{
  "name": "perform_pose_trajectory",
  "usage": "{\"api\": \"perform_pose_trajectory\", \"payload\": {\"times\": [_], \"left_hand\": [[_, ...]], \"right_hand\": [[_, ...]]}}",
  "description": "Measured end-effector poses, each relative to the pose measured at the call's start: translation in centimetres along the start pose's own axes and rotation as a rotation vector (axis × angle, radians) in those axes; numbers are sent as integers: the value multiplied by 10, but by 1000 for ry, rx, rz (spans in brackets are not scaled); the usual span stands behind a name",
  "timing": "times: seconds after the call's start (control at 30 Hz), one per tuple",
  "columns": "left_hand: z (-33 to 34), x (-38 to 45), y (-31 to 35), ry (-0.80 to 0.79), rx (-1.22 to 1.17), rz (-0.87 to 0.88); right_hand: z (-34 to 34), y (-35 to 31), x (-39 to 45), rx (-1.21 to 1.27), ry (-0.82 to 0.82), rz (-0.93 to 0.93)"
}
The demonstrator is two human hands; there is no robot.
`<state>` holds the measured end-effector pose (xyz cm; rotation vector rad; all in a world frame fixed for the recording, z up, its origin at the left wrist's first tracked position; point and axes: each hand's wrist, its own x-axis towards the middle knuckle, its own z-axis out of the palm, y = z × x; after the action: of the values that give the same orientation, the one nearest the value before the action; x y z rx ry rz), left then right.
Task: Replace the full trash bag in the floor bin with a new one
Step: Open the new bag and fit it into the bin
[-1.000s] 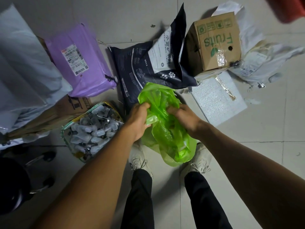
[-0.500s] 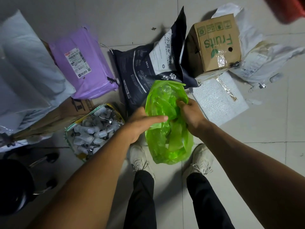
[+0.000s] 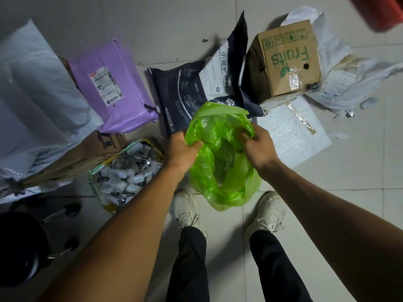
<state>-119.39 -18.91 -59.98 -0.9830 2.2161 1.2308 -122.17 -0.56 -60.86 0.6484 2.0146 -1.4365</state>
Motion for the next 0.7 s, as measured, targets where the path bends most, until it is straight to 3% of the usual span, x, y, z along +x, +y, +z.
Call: {"api": "perform_pose_trajectory", "payload": {"times": [0.33, 0.53, 0.7], "left_hand": [[20, 25, -45, -23, 393, 86], [28, 28, -58, 3, 483, 205], [21, 25, -52, -20, 384, 120]], "right_hand": [[38, 64, 25, -197, -178, 151], [47, 81, 41, -426, -130, 182], [38, 69, 30, -444, -117, 94]]}}
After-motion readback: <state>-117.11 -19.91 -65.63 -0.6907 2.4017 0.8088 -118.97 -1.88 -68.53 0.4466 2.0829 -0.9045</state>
